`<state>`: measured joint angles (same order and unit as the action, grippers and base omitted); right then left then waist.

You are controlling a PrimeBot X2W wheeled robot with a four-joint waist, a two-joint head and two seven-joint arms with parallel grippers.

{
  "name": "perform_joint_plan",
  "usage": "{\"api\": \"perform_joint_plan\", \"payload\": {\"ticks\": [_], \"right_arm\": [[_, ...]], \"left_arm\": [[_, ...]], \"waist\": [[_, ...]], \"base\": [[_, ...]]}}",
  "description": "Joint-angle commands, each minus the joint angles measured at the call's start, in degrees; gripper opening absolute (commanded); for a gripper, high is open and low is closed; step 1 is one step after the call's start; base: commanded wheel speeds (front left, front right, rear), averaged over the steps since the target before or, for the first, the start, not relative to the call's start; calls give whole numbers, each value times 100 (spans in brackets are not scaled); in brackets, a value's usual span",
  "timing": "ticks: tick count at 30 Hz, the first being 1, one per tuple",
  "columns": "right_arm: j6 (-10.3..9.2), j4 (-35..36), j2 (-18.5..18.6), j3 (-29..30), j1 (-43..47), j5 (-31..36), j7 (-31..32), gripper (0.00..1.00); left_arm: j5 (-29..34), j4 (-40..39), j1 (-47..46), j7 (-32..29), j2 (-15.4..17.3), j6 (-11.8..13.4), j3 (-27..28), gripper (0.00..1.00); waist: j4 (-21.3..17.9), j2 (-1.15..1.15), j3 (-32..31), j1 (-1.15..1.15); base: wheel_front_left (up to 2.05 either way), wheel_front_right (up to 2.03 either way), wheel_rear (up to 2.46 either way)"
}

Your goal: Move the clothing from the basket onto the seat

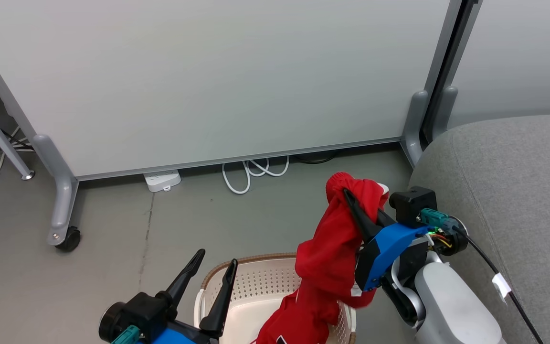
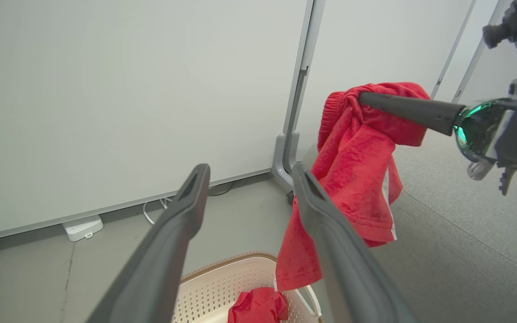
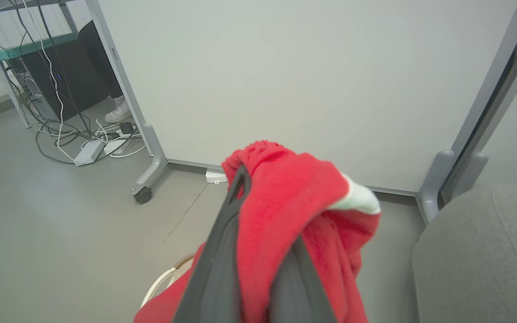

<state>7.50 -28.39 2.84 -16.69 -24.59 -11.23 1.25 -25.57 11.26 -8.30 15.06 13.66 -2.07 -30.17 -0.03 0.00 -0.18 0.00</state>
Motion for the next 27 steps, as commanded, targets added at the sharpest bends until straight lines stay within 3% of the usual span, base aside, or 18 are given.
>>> {"api": "perform_joint_plan", "payload": {"ticks": [1, 12, 27], "right_arm": [[-2, 53, 8, 18, 40, 19, -1, 0], [-2, 120, 9, 18, 55, -5, 20, 0], [-2, 138, 8, 59, -75, -71, -32, 0]], "left_arm": [[66, -11, 80, 17, -23, -64, 86, 100], [423, 124, 184, 17, -297, -311, 451, 100], [706, 218, -22, 17, -459, -504, 659, 100]], "waist": [[-9, 0, 4, 0], [-394, 0, 74, 0], [-1887, 0, 284, 0]], "base": [[0, 0, 0], [0, 0, 0], [0, 0, 0]]}}
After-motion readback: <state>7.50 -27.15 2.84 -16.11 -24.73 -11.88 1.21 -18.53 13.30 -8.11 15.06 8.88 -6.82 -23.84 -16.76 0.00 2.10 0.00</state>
